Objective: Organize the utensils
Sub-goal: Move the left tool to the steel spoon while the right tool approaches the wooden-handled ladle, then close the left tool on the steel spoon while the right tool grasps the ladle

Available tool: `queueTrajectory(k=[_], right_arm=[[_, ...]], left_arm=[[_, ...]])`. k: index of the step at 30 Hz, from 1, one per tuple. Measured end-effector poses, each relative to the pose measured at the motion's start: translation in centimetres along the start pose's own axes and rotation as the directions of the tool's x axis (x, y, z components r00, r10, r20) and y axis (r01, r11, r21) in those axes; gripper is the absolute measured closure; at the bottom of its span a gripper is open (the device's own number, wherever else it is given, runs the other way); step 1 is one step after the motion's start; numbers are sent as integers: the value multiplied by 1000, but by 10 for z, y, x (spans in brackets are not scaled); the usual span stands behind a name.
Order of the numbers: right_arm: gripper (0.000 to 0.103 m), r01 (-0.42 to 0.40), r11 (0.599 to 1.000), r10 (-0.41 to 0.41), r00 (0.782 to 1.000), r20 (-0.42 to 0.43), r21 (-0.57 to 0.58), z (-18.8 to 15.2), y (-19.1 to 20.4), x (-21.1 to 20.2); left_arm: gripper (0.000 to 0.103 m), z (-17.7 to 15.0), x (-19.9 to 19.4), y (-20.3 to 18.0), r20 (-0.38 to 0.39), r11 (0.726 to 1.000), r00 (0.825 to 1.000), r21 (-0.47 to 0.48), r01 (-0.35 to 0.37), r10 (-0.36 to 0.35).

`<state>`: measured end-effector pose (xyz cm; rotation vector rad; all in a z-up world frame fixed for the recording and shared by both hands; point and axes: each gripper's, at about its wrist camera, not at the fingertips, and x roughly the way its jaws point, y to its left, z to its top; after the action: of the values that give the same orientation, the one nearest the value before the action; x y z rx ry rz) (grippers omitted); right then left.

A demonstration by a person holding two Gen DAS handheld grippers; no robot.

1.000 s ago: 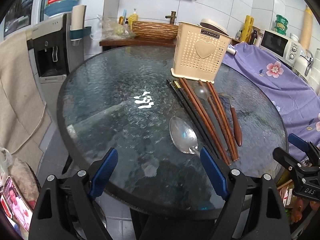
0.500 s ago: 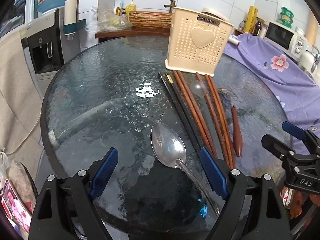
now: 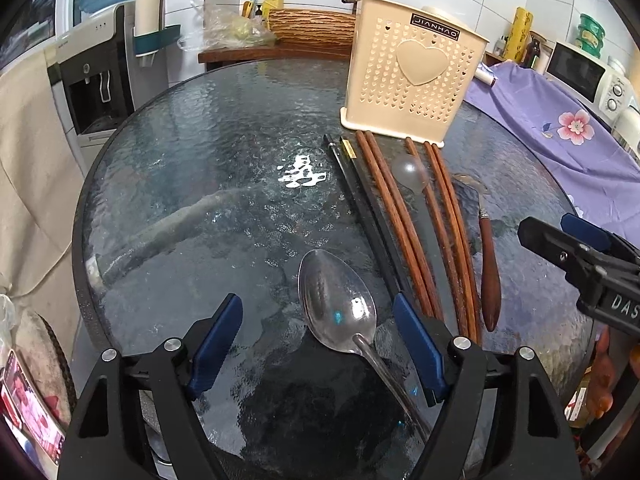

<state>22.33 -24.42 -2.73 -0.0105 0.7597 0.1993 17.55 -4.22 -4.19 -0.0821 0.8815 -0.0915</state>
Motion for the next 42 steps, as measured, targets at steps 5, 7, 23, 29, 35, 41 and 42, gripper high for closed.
queueTrajectory(k=[5, 7, 23, 29, 35, 41, 42], right_arm=[[5, 16, 999, -16, 1000, -6, -31, 1, 3, 5], [5, 16, 1000, -16, 1000, -17, -19, 3, 1, 9], [5, 57, 998, -58, 995, -81, -7, 21, -3, 33], [5, 78, 997, -78, 992, -96, -5, 26, 1, 41], [8, 105, 994, -102, 991, -86, 32, 28, -4, 46], [18, 116, 991, -108, 987, -117, 67, 32, -7, 58], [19, 115, 991, -106, 986, -125, 71, 33, -7, 60]], left_arm=[[29, 2, 3, -2, -4, 1000, 1000, 5, -17, 17], [32, 3, 4, -4, -2, 999, 999, 10, -36, 36], [40, 4, 10, -13, -18, 992, 994, 69, -105, 106], [41, 3, 9, -12, -13, 992, 994, 68, -103, 104], [41, 4, 10, -11, -7, 992, 995, 73, -98, 99], [44, 6, 12, -11, -2, 993, 996, 76, -94, 94], [44, 6, 12, -11, -2, 993, 996, 76, -92, 92]])
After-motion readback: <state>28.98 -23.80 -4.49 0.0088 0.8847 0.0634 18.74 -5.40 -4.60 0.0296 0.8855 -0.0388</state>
